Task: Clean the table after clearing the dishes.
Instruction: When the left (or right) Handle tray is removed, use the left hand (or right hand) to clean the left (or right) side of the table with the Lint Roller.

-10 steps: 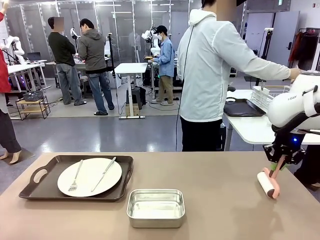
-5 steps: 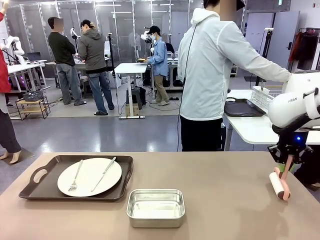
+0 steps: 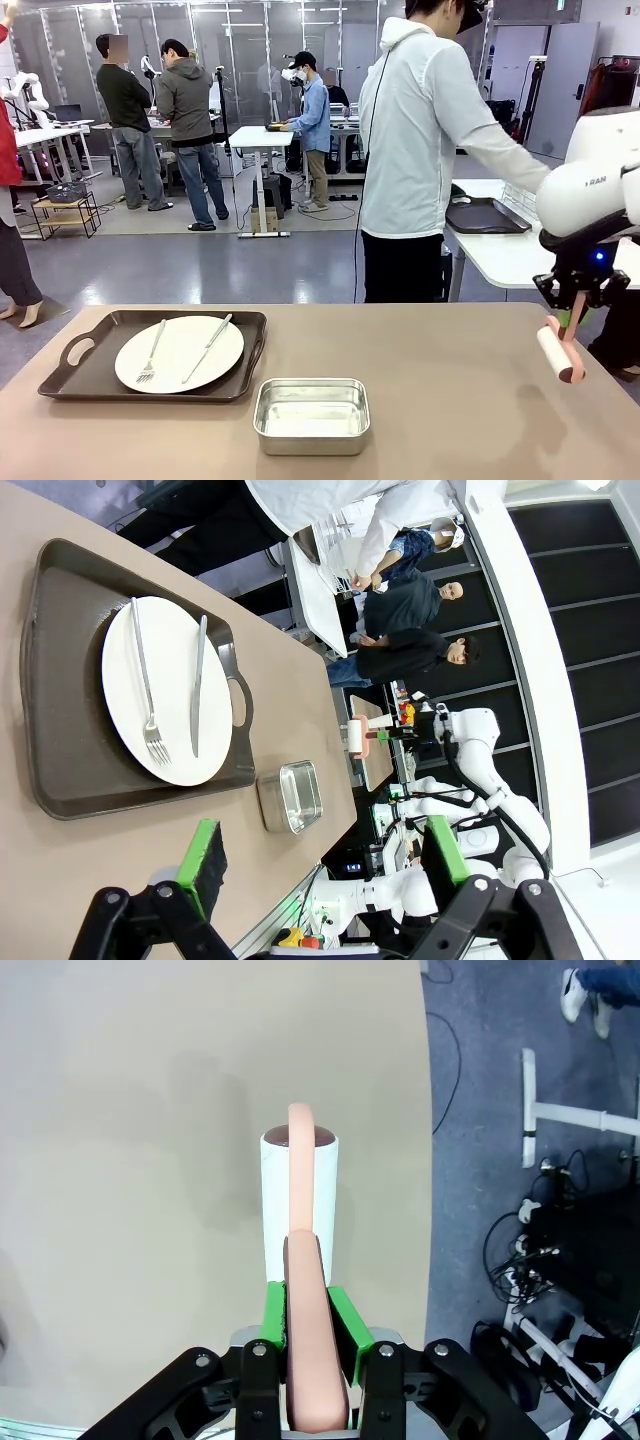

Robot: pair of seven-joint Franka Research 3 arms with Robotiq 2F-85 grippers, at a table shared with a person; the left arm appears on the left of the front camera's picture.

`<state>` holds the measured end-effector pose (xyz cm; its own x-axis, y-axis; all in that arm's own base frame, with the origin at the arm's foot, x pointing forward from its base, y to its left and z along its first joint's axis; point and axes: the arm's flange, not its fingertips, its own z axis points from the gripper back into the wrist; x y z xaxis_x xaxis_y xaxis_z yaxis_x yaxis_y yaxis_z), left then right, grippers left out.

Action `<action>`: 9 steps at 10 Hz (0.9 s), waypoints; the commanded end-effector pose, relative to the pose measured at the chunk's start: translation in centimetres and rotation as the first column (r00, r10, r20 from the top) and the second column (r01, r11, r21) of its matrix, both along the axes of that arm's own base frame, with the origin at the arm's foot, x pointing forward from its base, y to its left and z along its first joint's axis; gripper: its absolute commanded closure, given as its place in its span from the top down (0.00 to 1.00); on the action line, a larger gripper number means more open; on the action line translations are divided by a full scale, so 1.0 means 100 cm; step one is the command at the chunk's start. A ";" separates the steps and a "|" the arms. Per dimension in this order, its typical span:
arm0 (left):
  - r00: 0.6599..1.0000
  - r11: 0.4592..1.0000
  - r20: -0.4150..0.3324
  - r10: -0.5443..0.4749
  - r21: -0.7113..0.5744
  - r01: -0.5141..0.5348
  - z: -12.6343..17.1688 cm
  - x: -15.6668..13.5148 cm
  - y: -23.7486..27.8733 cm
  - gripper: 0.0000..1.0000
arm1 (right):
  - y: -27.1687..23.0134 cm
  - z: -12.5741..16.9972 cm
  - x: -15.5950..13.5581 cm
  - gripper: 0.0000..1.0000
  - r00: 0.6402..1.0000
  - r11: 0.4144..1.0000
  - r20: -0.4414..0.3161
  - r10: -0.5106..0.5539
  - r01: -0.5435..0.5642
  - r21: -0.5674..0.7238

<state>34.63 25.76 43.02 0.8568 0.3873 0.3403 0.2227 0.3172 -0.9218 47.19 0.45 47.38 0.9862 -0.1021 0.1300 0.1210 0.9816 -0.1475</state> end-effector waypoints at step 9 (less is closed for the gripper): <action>1.000 1.000 0.004 0.000 -0.001 0.000 0.001 -0.003 0.002 1.00 | 0.003 0.030 -0.017 0.22 1.000 1.000 0.019 0.004 -0.004 -0.013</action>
